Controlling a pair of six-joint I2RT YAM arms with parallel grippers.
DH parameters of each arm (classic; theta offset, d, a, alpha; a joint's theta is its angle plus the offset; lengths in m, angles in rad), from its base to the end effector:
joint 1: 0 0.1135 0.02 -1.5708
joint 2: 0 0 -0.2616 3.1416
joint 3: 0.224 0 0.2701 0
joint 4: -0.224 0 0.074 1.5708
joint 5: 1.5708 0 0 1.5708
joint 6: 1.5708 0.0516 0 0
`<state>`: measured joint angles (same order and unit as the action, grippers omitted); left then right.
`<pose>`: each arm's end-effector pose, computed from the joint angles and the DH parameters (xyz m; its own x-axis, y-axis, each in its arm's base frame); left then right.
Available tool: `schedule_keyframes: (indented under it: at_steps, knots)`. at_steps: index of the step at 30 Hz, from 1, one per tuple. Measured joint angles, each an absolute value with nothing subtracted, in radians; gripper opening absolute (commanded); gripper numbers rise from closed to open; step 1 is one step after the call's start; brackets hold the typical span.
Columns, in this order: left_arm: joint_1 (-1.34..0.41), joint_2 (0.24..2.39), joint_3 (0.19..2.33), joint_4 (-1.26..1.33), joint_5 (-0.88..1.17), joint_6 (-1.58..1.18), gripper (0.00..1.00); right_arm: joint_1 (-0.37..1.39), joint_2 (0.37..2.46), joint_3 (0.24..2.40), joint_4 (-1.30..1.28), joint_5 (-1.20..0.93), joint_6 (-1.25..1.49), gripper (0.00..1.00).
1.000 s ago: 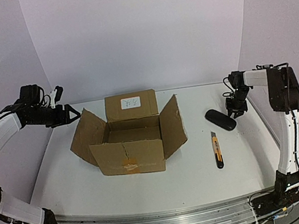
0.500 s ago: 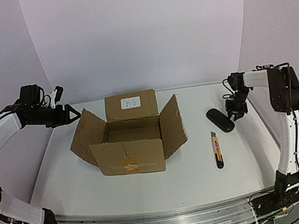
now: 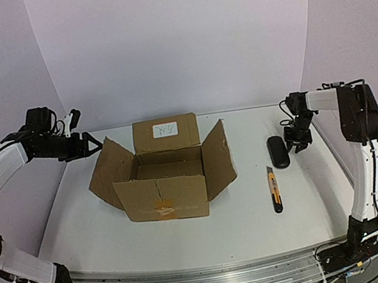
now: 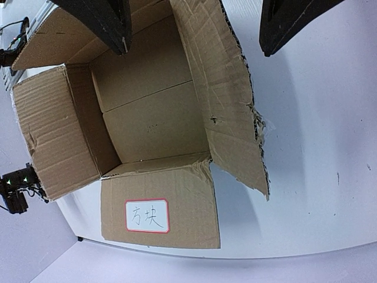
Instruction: Unpack the express box
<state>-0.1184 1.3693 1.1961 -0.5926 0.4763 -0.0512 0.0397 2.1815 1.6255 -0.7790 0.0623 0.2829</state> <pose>0.3187 -0.0617 0.3004 -0.7095 0.0386 -0.7036 0.3974 0.8465 -0.3543 0.4545 0.0148 0.1178 -0.9399 0.2415 -0.2412 0.2471 0.9690 0.0071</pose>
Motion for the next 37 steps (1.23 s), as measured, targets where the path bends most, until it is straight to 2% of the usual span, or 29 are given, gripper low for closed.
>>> schedule_keyframes:
  at_steps: [4, 8, 10, 11, 13, 15, 17, 19, 23, 26, 30, 33, 37]
  knots:
    - [-0.118, 1.369, 1.196, -0.593, 0.475, -0.051, 0.77, 0.04, 2.181, 1.627, -0.782, 0.079, 0.276, 0.36]
    - [-0.116, 1.369, 1.196, -0.592, 0.444, -0.038, 0.82, 0.04, 2.177, 1.628, -0.795, 0.128, 0.266, 0.42]
    - [-0.102, 1.369, 1.196, -0.592, 0.42, -0.027, 0.82, 0.039, 2.16, 1.626, -0.8, 0.161, 0.261, 0.51]
    - [-0.081, 1.369, 1.198, -0.591, 0.412, -0.024, 0.83, 0.039, 2.133, 1.613, -0.792, 0.179, 0.255, 0.59]
    - [-0.019, 1.369, 1.198, -0.578, 0.397, -0.022, 0.87, 0.037, 2.04, 1.552, -0.753, 0.198, 0.229, 0.8]
    - [0.054, 1.369, 1.197, -0.556, 0.372, -0.02, 0.95, 0.034, 1.882, 1.443, -0.671, 0.202, 0.202, 0.96]
    - [0.098, 1.36, 1.177, -0.516, 0.344, -0.017, 0.99, 0.033, 1.661, 1.266, -0.524, 0.181, 0.17, 0.98]
    - [0.118, 1.336, 1.125, -0.457, 0.314, -0.025, 1.0, 0.031, 1.426, 1.094, -0.383, 0.159, 0.136, 0.98]
    - [0.111, 1.234, 0.874, -0.226, 0.159, -0.125, 1.0, 0.031, 1.062, 0.757, -0.08, 0.119, 0.075, 0.98]
    - [0.112, 1.182, 0.654, -0.041, 0.034, -0.181, 1.0, 0.031, 0.942, 0.553, 0.048, 0.094, 0.063, 0.98]
    - [0.114, 1.157, 0.429, 0.172, 0.011, -0.12, 1.0, 0.031, 0.829, 0.268, 0.149, 0.082, 0.077, 0.98]
    - [0.114, 1.124, 0.337, 0.249, 0.04, -0.063, 1.0, 0.031, 0.699, 0.078, 0.214, 0.085, 0.079, 0.98]
    - [0.113, 1.075, 0.31, 0.346, 0.078, -0.049, 1.0, 0.031, 0.612, 0.022, 0.267, 0.098, 0.079, 0.98]
